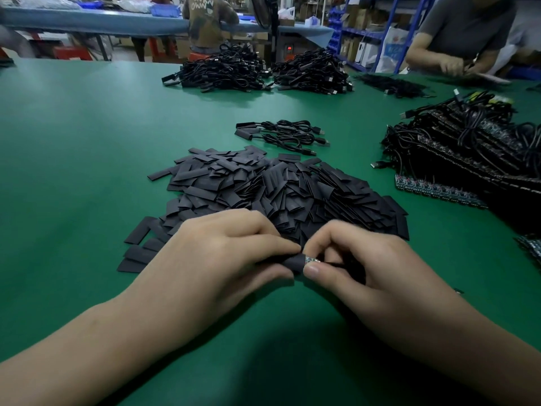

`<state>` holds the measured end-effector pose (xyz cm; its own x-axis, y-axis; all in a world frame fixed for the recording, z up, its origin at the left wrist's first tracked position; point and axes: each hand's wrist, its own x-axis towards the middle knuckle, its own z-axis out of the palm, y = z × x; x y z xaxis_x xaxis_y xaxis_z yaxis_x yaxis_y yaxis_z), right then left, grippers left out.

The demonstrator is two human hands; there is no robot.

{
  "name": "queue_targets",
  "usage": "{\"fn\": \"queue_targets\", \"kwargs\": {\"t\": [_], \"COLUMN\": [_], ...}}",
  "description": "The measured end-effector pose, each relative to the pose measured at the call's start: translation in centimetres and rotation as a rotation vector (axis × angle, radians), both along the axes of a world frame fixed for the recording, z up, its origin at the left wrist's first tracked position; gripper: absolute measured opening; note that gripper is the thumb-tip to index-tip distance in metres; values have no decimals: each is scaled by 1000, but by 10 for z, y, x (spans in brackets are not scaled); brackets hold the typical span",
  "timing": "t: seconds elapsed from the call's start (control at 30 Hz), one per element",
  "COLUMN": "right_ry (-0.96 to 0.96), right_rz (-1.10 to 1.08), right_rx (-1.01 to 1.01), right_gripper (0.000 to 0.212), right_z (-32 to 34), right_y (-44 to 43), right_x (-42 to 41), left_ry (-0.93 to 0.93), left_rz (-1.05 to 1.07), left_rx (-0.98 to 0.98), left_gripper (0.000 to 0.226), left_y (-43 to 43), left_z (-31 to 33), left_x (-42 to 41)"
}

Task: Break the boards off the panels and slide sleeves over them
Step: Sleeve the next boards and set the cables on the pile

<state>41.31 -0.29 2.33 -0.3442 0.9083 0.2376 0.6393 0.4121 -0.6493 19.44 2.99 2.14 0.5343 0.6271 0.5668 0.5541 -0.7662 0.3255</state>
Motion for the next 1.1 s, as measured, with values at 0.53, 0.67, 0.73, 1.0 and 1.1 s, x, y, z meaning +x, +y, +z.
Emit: {"fn": "queue_targets", "kwargs": {"t": [0.53,0.67,0.73,1.0,1.1], "right_ry": [-65,-70,-77,-36,-48], "right_rz": [-95,-102,-100,-117,-119], "right_rx": [427,406,392,389,433], "right_gripper": [2,2,2,3,2], "right_z": [4,4,4,3,3], "right_y": [-3,-4,-4,-4,-5], "right_x": [1,2,1,0,-1], "left_ry": [-197,-170,-148,-202,-327], "left_rz": [62,57,29,39,64], "left_rx": [-145,-109,-106,-136,-245], "left_gripper": [19,20,21,18,19], "left_y": [-3,-5,-5,-5,-4], "left_z": [3,3,3,2,1], "left_x": [1,1,1,3,2]}}
